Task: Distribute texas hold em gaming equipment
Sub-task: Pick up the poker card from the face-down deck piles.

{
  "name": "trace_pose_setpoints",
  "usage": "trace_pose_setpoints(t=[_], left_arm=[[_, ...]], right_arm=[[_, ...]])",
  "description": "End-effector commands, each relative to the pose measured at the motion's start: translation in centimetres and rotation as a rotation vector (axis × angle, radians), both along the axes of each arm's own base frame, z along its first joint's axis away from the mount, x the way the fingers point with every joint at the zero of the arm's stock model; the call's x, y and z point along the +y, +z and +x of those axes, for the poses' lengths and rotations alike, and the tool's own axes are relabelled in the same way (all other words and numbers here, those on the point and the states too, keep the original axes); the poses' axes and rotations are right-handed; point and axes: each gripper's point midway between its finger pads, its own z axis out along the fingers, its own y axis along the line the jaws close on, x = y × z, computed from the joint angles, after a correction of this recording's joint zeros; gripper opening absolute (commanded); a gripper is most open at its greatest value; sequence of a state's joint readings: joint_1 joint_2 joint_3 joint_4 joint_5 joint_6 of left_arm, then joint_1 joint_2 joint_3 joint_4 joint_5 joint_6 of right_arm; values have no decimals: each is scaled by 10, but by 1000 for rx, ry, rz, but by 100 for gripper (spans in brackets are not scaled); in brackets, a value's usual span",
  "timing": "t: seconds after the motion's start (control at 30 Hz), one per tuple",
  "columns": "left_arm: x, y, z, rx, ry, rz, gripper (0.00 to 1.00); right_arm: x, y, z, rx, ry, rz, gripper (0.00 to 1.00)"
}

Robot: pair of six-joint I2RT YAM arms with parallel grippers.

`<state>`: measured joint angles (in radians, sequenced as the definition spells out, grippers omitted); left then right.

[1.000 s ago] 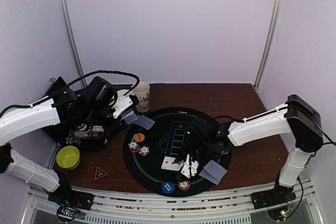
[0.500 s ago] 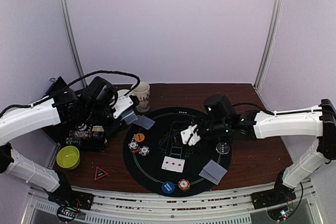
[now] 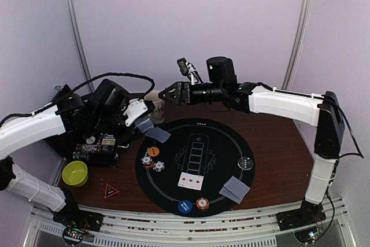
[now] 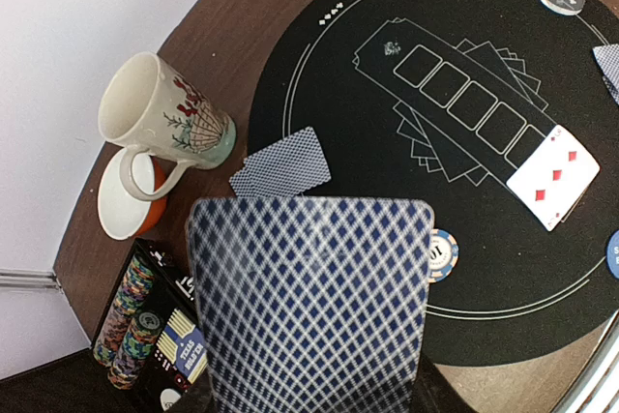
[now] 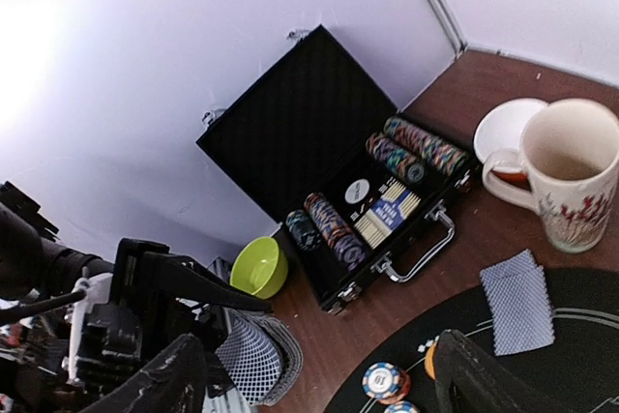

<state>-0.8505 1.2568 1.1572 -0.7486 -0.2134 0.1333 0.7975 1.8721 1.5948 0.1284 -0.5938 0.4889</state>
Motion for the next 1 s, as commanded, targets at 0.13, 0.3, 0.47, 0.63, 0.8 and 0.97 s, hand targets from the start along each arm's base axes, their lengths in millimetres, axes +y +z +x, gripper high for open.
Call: trace_pose_setpoints(t=[0.13,0.3,0.47,0.63,0.8,0.97], left_arm=[[-11,19,7,-46,-26,-51,48],[-11,18,8,-45,-28,-45,48],[-12,19,8,-48,-31,-45,48],[-11,20,8,-52,-27,-46,48],[-11,20,7,-52,-29,-47,48],[-11,19,7,-51,-33,-44,47]], right_arm=[[36,-14,-28,185,173,19,82],[43,-37,-29,176,182,-44,81],[57,-56,-30,172,197,-123,78],[63,-67,-33,162,221,-155,77],[65,-72,-30,132,213,-173,73],[65,-71,-29,109,218,-192,72]])
